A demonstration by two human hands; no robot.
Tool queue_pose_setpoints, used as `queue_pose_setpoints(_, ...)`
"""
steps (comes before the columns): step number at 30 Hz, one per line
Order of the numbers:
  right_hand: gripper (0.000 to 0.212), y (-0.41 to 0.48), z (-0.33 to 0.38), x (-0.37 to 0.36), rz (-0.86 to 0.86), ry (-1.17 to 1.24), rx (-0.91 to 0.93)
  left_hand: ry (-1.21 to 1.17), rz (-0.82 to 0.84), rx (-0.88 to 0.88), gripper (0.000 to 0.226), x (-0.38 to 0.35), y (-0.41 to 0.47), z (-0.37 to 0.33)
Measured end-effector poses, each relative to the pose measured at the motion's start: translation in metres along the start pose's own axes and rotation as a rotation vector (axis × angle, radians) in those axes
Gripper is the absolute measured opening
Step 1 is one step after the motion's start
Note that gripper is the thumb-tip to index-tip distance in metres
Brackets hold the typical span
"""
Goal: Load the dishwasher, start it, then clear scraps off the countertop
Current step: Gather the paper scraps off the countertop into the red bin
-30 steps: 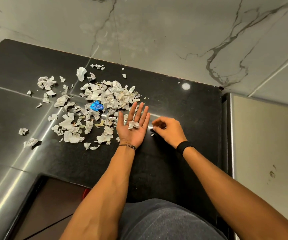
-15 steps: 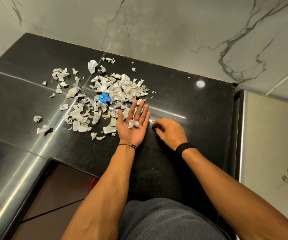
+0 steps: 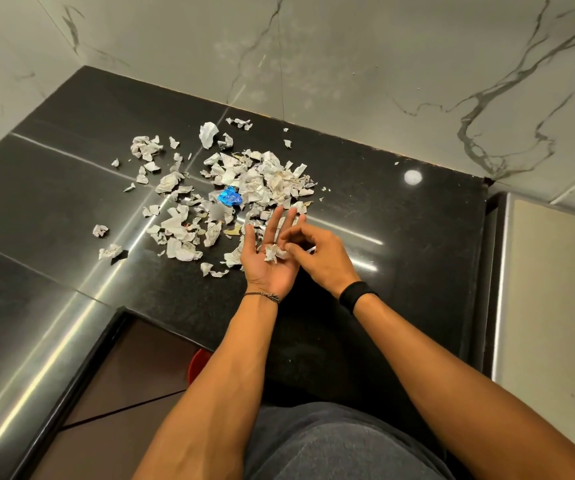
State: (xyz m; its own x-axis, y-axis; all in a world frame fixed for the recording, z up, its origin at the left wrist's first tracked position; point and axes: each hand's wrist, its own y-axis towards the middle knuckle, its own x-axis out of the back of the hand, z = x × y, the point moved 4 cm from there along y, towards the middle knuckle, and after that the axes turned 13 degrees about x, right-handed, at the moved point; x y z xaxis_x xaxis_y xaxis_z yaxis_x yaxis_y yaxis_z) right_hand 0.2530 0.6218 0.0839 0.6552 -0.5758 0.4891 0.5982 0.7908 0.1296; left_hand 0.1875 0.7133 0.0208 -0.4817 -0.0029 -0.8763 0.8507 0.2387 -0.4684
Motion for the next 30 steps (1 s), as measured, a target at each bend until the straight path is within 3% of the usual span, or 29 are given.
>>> queue_pose_setpoints(3, 0.015, 0.007, 0.007, -0.009, -0.059, 0.053, 0.012, 0.104, -0.227, -0.043, 0.068, 0.0, -0.004, -0.014)
queue_pose_setpoints(8, 0.011, 0.026, 0.007, -0.026, -0.158, 0.038, -0.022, 0.036, -0.054, -0.012, 0.069, -0.002, -0.018, -0.06)
queue_pose_setpoints(12, 0.016, 0.041, 0.003, -0.054, 0.0, -0.065, -0.047, -0.018, -0.037, 0.012, 0.068, 0.007, -0.025, -0.099)
queue_pose_setpoints(18, 0.042, 0.048, 0.017, -0.103, 0.271, -0.395, 0.054, 0.011, -0.073, -0.004, 0.065, 0.018, -0.029, -0.137)
queue_pose_setpoints(20, 0.038, 0.048, 0.015, -0.114, 0.308, -0.48, 0.085, 0.002, -0.056, 0.011, 0.066, 0.021, -0.029, -0.143)
queue_pose_setpoints(23, 0.024, 0.047, 0.02, -0.12, 0.303, -0.561, 0.18, -0.005, -0.027, 0.03, 0.068, 0.025, -0.027, -0.149)
queue_pose_setpoints(27, 0.021, 0.048, 0.02, -0.126, 0.309, -0.619, 0.208, 0.037, -0.043, 0.05, 0.069, 0.029, -0.022, -0.154)
queue_pose_setpoints(30, 0.019, 0.048, 0.02, -0.119, 0.107, -0.465, 0.079, 0.086, -0.041, 0.064, 0.068, 0.028, -0.021, -0.156)
